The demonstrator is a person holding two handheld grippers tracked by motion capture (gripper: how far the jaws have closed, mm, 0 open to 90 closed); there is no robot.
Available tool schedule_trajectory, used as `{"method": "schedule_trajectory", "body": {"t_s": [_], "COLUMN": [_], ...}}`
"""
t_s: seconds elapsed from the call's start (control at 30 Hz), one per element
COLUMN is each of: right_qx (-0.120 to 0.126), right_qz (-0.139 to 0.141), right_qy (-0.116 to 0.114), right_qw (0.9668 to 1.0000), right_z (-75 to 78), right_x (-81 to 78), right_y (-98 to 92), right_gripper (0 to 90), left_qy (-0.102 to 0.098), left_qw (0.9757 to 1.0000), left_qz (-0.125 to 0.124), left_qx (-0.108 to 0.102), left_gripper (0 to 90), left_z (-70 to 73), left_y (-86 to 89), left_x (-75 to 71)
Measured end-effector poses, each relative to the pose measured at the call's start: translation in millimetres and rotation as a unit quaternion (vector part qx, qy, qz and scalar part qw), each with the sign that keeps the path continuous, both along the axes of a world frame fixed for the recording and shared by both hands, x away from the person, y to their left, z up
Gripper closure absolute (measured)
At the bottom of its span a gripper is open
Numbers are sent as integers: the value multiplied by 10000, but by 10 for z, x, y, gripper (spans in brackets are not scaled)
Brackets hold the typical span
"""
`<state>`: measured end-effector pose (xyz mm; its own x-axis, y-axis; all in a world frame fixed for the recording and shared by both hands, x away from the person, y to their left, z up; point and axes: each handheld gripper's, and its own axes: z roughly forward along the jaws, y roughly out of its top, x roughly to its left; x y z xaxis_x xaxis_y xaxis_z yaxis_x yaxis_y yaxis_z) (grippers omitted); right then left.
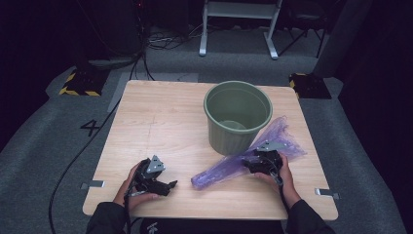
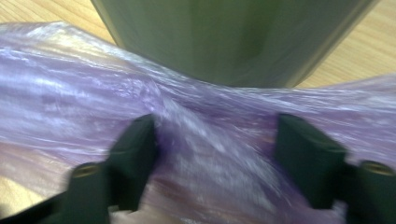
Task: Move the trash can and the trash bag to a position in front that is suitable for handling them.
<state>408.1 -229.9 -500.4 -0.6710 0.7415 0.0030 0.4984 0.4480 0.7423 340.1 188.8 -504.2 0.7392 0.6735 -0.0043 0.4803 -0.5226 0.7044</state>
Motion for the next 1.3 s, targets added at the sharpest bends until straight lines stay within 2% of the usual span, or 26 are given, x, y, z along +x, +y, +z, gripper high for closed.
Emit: {"method": "schedule_trajectory", "body": {"t_s": [0.03,0.07,0.13,0.17,0.23,0.27,0.3,0.33,0.37,0.43,0.5,0.6,0.63,0.73,0.83,1.0,1.17,1.2,1.3], "right_qx": [34,34,51,70,77,77,95,95,131,126,196,178,284,276,385,394,513,601,588], "right_qz": [-6,-6,-21,82,83,83,108,108,82,82,16,24,-16,-61,-128,-126,-107,-85,-66], "right_qy": [-15,-15,-47,-71,-89,-89,-93,-93,-79,-82,-141,-221,-244,-302,-409,-505,-704,-771,-825], "right_qw": [10000,10000,10000,9999,9999,9999,9999,9999,9998,9999,9997,9996,9993,9991,9983,9979,9961,9952,9948], "right_z": [0,0,3,3,5,5,4,4,3,3,5,7,14,29,65,105,197,224,242], "right_x": [1,1,-4,-14,-18,-18,-15,-15,-10,-8,-18,-30,-39,-48,-68,-92,-132,-154,-181], "right_y": [-22,-22,-46,-51,-57,-57,-73,-73,-94,-103,-136,-160,-212,-257,-363,-417,-470,-487,-490], "right_gripper": [417,417,508,584,666,666,738,738,788,804,859,869,875,879,881,885,888,890,890], "left_qy": [0,8,16,28,76,76,122,117,116,123,108,106,113,106,104,109,93,86,92], "left_qw": [10000,10000,10000,10000,9999,9999,9999,9999,9999,9999,9999,9999,9999,9998,9997,9996,9996,9996,9995], "left_qz": [0,-14,-50,-54,-20,-20,-13,-18,-30,-27,-46,-80,-96,-140,-225,-254,-264,-270,-282], "left_qx": [0,0,24,29,98,98,81,82,95,83,74,81,87,91,87,89,97,99,104], "left_gripper": [99,99,83,51,14,0,0,0,0,0,0,0,0,0,0,0,4,4,3], "left_z": [0,0,-1,-4,-8,-8,-9,-9,-8,-9,-11,-10,-8,-8,-9,-8,-8,-8,-8], "left_y": [0,-1,0,-3,-22,-22,-27,-30,-33,-38,-56,-70,-103,-132,-151,-142,-119,-113,-101], "left_x": [0,7,28,43,91,91,98,103,110,113,123,135,157,174,199,198,175,168,160]}}
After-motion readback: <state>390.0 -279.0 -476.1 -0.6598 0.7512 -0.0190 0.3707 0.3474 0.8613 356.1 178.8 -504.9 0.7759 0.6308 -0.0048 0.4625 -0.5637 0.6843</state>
